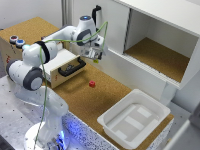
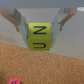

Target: Place the yellow block inside the right cabinet

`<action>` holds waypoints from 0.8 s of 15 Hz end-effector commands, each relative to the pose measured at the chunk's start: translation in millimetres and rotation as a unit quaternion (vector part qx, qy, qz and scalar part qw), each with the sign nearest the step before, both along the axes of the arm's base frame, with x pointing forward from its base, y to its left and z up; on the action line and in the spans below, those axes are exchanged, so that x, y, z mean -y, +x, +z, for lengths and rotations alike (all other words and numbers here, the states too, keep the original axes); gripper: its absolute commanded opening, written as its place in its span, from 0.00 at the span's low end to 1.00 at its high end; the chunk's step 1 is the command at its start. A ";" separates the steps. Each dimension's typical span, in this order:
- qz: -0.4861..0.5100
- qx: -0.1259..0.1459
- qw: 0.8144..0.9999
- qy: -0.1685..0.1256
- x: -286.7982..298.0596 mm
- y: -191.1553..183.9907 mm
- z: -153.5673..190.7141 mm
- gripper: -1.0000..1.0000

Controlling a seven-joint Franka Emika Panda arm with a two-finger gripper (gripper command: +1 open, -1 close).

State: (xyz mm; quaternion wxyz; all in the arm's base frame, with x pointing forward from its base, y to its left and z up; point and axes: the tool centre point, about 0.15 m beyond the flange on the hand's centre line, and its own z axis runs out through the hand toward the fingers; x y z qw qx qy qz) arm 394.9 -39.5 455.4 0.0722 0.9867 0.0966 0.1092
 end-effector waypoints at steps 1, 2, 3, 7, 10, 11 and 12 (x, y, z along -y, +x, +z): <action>0.001 0.005 1.000 0.003 36.9 34.7 -6.8 0.00; -0.007 0.009 1.000 0.006 52.4 42.5 -8.0 0.00; -0.009 0.013 1.000 0.003 63.9 49.6 -7.5 0.00; -0.030 0.038 0.999 0.012 121.4 83.8 -9.3 0.00; -0.030 0.055 0.998 0.014 145.3 110.9 -6.2 0.00; -0.035 0.066 0.997 0.015 155.8 125.0 -4.3 0.00; -0.035 0.075 0.996 0.020 161.4 136.3 -2.5 0.00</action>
